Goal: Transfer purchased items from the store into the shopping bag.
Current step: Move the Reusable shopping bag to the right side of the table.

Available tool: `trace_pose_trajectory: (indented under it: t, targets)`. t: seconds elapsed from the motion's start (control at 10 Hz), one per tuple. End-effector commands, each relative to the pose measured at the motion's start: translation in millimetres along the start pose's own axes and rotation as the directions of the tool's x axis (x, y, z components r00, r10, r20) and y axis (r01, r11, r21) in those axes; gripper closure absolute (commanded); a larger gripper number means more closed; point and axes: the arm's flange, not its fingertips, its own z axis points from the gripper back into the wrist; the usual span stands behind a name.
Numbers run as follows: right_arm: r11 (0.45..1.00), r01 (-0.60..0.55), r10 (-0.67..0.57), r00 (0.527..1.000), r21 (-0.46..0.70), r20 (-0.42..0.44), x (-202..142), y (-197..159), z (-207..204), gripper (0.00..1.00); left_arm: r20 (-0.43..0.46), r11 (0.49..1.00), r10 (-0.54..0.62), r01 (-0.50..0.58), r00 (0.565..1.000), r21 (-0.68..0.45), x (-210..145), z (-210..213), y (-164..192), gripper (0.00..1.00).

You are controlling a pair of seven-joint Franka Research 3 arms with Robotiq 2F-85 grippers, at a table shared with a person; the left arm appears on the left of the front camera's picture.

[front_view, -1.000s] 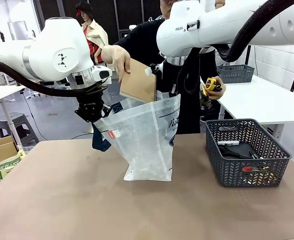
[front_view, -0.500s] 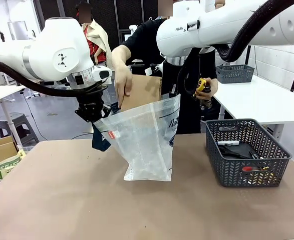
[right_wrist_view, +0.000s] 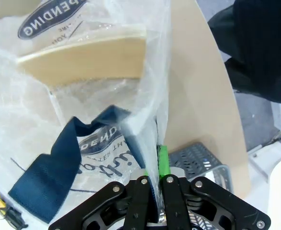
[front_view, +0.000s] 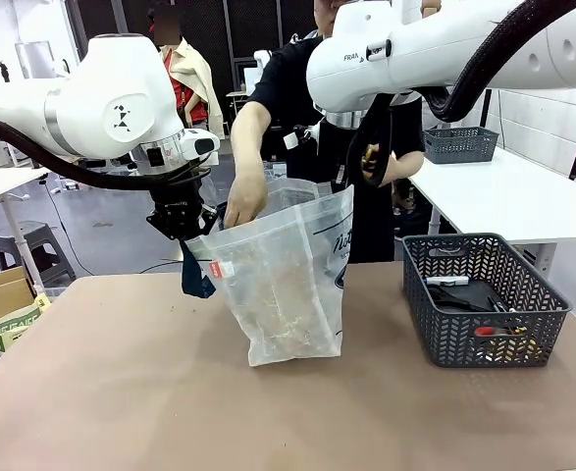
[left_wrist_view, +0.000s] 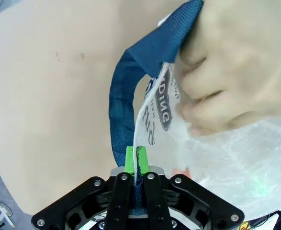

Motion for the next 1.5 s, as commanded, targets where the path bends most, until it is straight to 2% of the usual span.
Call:
trace_pose_trajectory:
  t: [0.0,1.4]
  targets:
    - [1.000,0.006,-0.006,1.000,-0.001,0.000,-1.1,-0.6,0.3,1.00,0.002,1.000,0.010,-0.010,1.000,-0.005,-0.2,2.1,0.7,1.00]
    - [1.000,0.006,-0.006,1.000,-0.001,0.000,-1.1,-0.6,0.3,1.00,0.002,1.000,0.010,-0.010,1.000,-0.005,-0.2,2.1,0.7,1.00]
